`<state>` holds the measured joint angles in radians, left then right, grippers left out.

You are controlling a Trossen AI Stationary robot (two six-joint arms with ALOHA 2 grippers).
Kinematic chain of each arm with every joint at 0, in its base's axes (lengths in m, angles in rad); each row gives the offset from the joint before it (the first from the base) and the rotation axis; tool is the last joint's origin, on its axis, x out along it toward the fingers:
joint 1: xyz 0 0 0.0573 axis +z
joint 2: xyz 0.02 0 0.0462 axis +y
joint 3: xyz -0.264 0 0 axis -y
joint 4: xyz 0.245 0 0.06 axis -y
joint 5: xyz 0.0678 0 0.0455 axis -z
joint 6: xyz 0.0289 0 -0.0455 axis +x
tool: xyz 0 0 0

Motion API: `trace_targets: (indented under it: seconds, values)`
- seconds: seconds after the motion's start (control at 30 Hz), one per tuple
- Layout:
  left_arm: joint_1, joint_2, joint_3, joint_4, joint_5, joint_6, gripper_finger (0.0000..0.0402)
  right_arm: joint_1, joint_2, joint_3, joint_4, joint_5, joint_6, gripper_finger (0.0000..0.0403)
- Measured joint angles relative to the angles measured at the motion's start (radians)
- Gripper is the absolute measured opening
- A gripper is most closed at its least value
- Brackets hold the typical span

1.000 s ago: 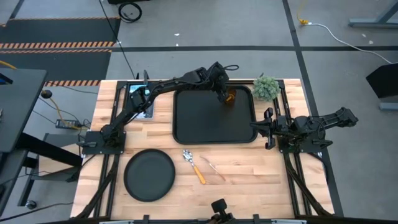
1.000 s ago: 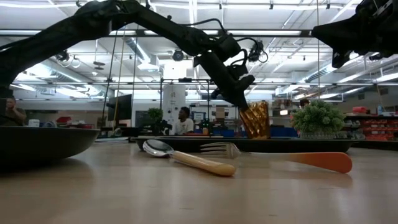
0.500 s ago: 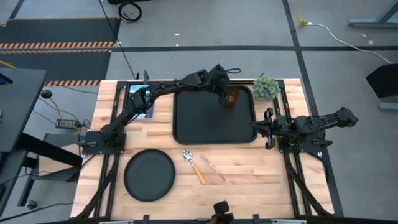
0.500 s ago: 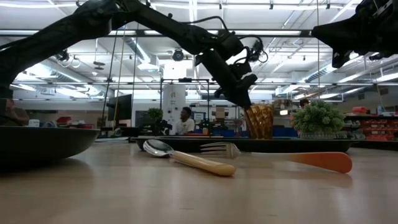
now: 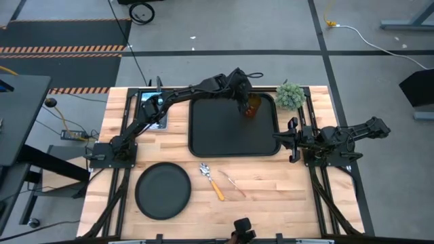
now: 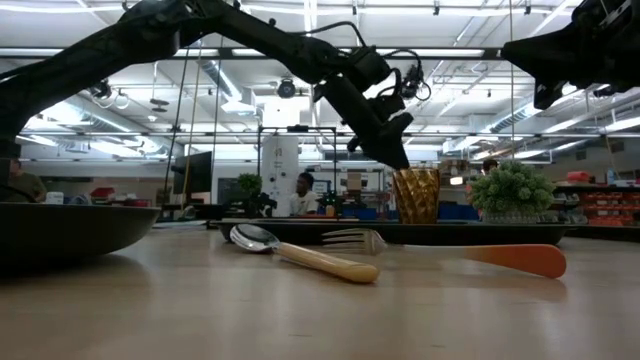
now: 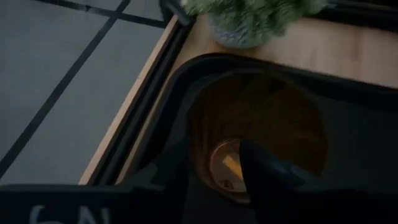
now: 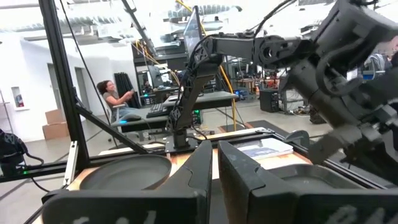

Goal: Pick and place plate/cup/fork/spoon on tray
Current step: Put the brown cup on the top right of the black tray

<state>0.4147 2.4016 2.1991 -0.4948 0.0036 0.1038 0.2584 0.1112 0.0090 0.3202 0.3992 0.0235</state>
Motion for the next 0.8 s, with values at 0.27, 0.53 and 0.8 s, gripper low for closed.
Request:
trace_targets:
  seconds: [0.27,0.53,0.8]
  values:
    - [0.014,-0.004,0.142,-0.238,0.016,0.097,0.0148,0.000,0.000,0.000,0.000,0.000,0.000,0.0034]
    - [0.033,-0.006,0.075,-0.315,0.016,0.039,0.0142,0.000,0.000,0.000,0.000,0.000,0.000,0.0034]
    - [0.014,-0.003,-0.047,-0.238,0.019,0.000,0.0142,0.000,0.000,0.000,0.000,0.000,0.000,0.0034]
